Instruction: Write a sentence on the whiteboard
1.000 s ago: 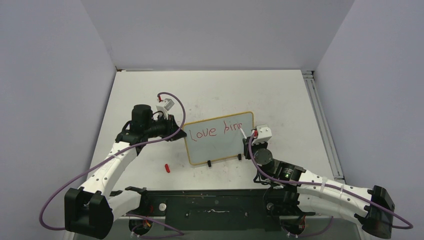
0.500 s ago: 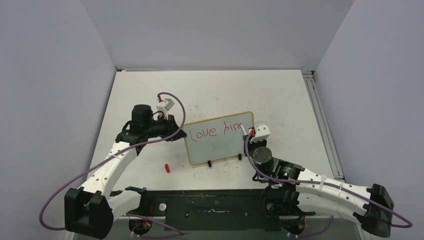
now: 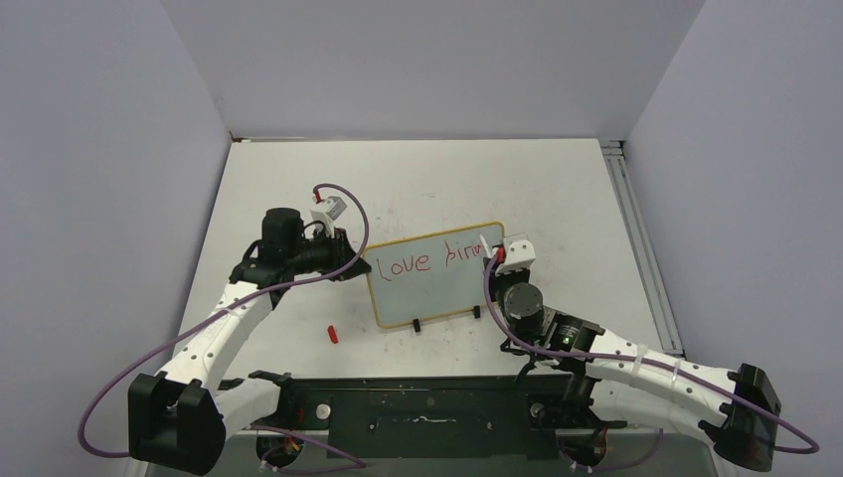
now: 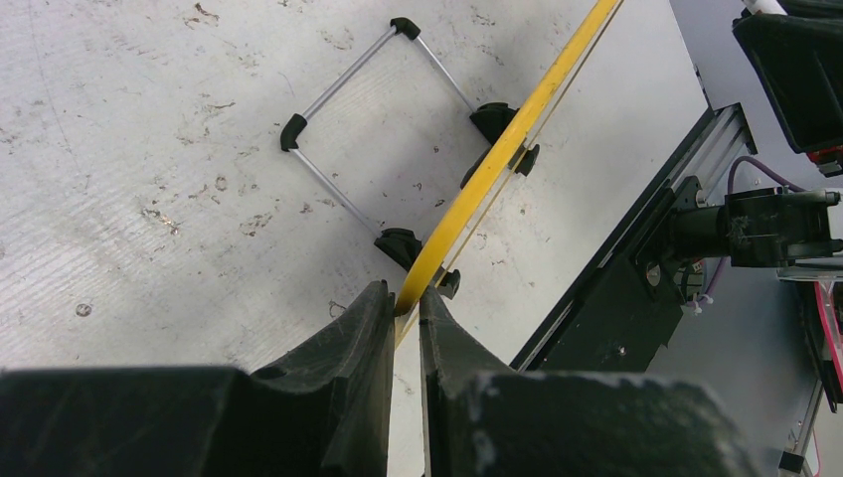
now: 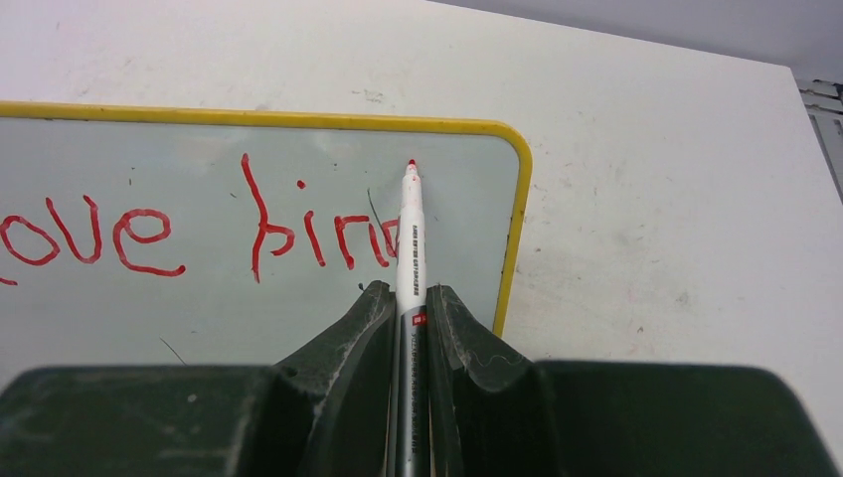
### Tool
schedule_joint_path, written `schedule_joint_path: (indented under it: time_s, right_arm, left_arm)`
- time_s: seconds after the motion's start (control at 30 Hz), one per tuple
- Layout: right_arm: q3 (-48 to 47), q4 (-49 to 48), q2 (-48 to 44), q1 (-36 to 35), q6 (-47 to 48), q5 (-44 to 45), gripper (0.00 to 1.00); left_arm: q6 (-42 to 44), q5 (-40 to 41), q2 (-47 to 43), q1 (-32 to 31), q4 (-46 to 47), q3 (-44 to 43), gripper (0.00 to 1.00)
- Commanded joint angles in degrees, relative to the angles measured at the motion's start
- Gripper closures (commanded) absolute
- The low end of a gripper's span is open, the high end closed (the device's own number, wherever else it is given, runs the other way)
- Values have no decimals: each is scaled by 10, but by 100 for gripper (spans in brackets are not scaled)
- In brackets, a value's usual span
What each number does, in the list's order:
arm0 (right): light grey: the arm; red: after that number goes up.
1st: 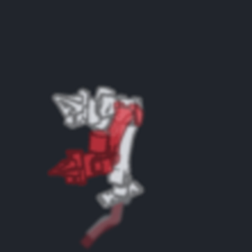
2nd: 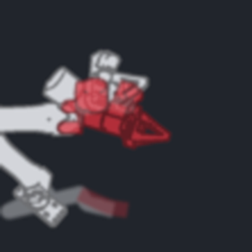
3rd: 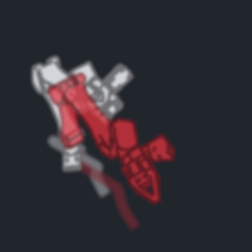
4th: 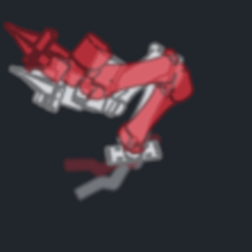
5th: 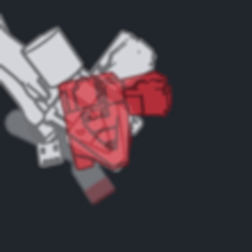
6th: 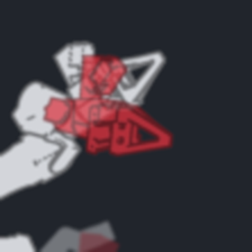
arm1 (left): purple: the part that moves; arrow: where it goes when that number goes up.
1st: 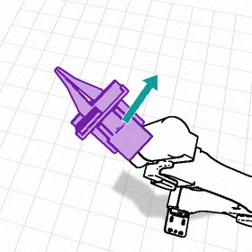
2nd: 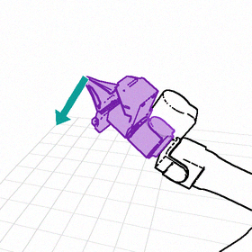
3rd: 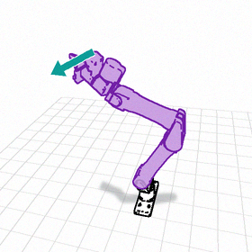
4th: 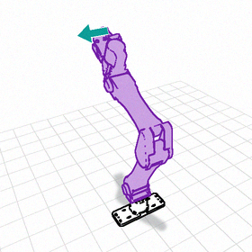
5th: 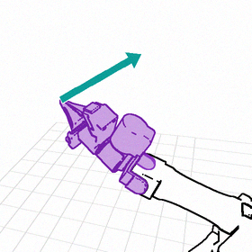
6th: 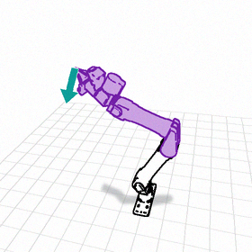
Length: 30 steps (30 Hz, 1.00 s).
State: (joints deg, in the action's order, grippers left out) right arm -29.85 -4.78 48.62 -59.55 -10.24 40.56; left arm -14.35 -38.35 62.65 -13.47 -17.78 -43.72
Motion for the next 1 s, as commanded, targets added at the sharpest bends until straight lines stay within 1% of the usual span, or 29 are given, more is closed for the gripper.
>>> schedule_joint_path:
  time_s: [0.0, 0.97]
  right_arm:
    - [-27, -34, 9, 10, 19, 5, 95]
    - [23, 19, -12, 14, -72, -20, 95]
  left_arm:
    - [1, 1, -11, 0, 11, -12, 90]
    - [1, 1, -12, 0, 12, -11, 90]
